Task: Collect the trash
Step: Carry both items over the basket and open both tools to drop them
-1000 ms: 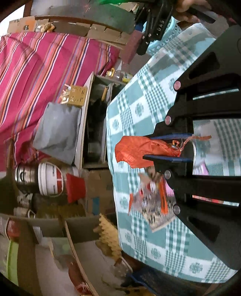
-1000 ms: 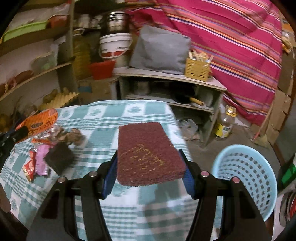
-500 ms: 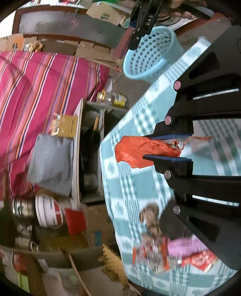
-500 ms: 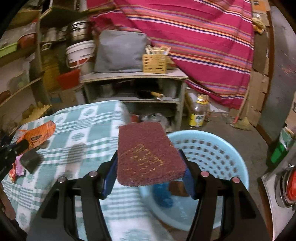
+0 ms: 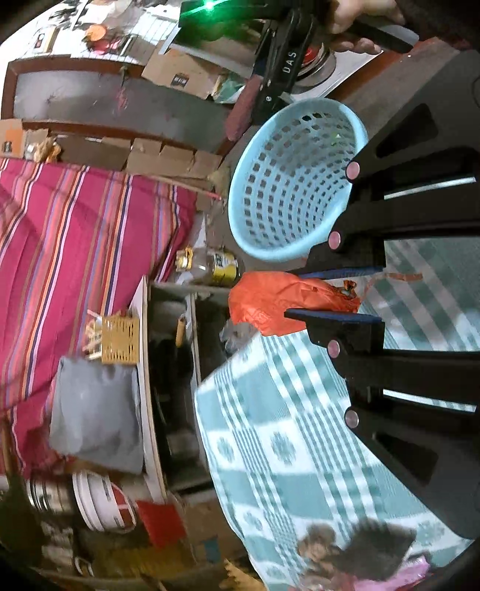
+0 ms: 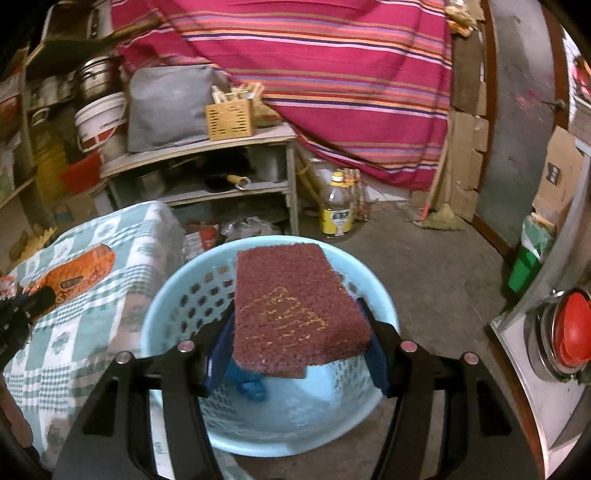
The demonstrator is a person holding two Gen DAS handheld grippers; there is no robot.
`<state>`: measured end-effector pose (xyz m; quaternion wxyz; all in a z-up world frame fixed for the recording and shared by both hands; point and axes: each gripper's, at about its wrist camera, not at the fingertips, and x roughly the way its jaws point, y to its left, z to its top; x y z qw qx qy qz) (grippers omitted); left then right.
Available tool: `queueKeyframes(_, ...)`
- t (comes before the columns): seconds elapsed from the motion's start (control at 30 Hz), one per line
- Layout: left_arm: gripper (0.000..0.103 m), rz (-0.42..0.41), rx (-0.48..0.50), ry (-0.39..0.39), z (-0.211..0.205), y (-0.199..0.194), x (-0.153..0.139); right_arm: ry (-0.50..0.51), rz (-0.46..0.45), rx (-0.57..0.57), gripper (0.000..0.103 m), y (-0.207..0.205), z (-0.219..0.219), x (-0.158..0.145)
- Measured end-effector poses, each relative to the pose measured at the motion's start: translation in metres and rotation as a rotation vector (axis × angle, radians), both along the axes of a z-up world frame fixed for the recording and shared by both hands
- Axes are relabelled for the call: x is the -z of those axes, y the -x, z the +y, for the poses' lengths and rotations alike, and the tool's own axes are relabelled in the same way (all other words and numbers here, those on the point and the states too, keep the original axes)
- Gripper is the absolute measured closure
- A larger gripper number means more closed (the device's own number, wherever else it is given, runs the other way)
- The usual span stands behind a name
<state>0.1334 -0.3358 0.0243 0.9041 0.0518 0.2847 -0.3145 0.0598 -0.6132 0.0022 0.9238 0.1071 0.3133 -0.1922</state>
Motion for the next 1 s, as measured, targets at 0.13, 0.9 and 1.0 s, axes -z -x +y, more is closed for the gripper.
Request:
queueKeyframes(0.13, 0.090, 0.008, 0.055, 0.017, -0.031, -0.003, -0.002, -0.037, 0.001, 0.028, 0.042, 0.000, -0.016, 0.006)
queueKeyframes(0.9, 0.027, 0.029, 0.075, 0.016, -0.092, -0.019, 0.020, -0.039, 0.044, 0.065, 0.042, -0.007, -0.024, 0.018)
queueKeyframes(1.0, 0.020, -0.009, 0.036, 0.000, -0.076, -0.020, 0.012, -0.039, 0.042, 0.053, 0.042, -0.011, -0.020, 0.017)
